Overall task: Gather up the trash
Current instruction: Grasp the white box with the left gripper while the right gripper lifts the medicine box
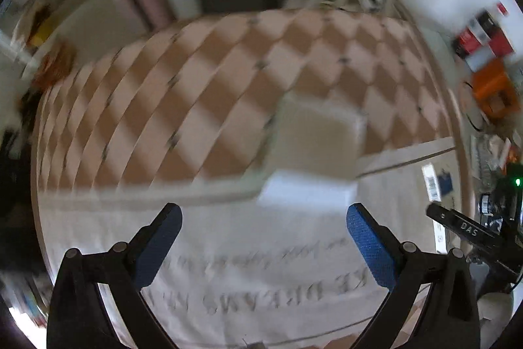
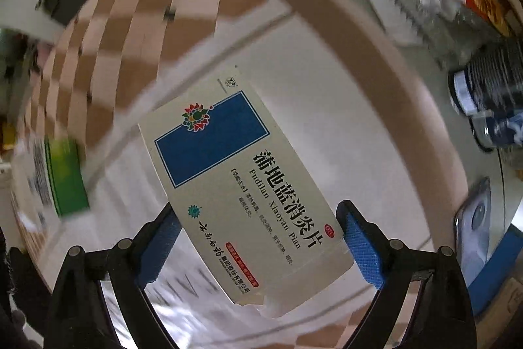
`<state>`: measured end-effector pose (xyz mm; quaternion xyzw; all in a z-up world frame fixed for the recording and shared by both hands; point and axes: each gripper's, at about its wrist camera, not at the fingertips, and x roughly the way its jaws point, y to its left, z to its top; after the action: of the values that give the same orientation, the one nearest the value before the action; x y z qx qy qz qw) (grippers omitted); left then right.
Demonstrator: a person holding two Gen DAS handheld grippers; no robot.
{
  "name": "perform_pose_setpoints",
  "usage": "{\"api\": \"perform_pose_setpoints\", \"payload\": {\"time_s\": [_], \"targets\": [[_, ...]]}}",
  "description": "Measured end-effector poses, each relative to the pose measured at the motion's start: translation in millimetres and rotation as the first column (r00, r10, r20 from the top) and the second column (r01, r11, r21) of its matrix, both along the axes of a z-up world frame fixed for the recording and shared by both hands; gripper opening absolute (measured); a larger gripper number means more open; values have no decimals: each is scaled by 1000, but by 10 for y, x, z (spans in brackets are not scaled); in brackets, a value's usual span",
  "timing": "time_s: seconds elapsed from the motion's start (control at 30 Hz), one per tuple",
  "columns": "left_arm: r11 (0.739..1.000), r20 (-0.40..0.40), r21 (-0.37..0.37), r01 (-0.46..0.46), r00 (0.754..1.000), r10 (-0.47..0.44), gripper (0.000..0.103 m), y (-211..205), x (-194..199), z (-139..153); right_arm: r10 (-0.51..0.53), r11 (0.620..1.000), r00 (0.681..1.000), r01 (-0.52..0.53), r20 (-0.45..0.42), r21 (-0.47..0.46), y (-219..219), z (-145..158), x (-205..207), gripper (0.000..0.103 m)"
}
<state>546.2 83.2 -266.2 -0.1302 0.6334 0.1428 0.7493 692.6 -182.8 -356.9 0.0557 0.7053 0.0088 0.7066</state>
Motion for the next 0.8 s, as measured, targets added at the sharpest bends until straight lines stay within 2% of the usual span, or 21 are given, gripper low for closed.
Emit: {"api": "perform_pose_setpoints", "payload": {"time_s": [0.17,0.3,0.33,0.4,0.43,0.5,0.53,0.57,0.63,0.7,0.73,0.77,0.8], "targets": [[991,-128,0,131,983,-130,102,-116,434,-363,16,1000,1000,-16,-5,-4,3,-9,286,94],[989,-193,20,144,971,-138,102,-104,533,-633,119,993,991,-119,-67,9,141,-156,611,95],[989,-207,21,143,969,-136,102,-93,552,-691,138,990,989,-138,-61,0,151,-139,808,95],[991,-223,15,136,966,-129,102,-77,588,-781,198,979,980,-199,-26,-48,273,-115,899,100],[991,-224,13,131,967,-124,102,-68,607,-815,219,973,976,-220,-20,-66,339,-121,949,101],[993,-215,10,118,970,-113,94,-53,639,-852,266,961,964,-267,-17,-75,450,-184,1044,101],[994,-202,-4,107,974,-106,76,-50,648,-854,282,955,959,-283,-24,-87,519,-242,1064,101],[995,-193,-10,96,976,-96,73,-50,654,-843,295,951,955,-296,-24,-89,579,-286,1047,101],[996,-171,-4,93,981,-92,73,-54,643,-792,311,945,950,-310,-9,-108,656,-310,1072,102],[996,-149,11,89,985,-87,73,-39,557,-713,308,946,951,-305,10,-114,644,-320,952,98],[996,-139,18,86,987,-82,73,-47,517,-671,310,945,950,-306,22,-115,656,-295,942,94],[996,-131,25,81,988,-77,73,-65,484,-630,309,946,950,-304,32,-116,633,-242,858,81],[997,-120,37,74,990,-70,73,-78,432,-577,306,947,951,-300,42,-113,646,-186,849,79]]}}
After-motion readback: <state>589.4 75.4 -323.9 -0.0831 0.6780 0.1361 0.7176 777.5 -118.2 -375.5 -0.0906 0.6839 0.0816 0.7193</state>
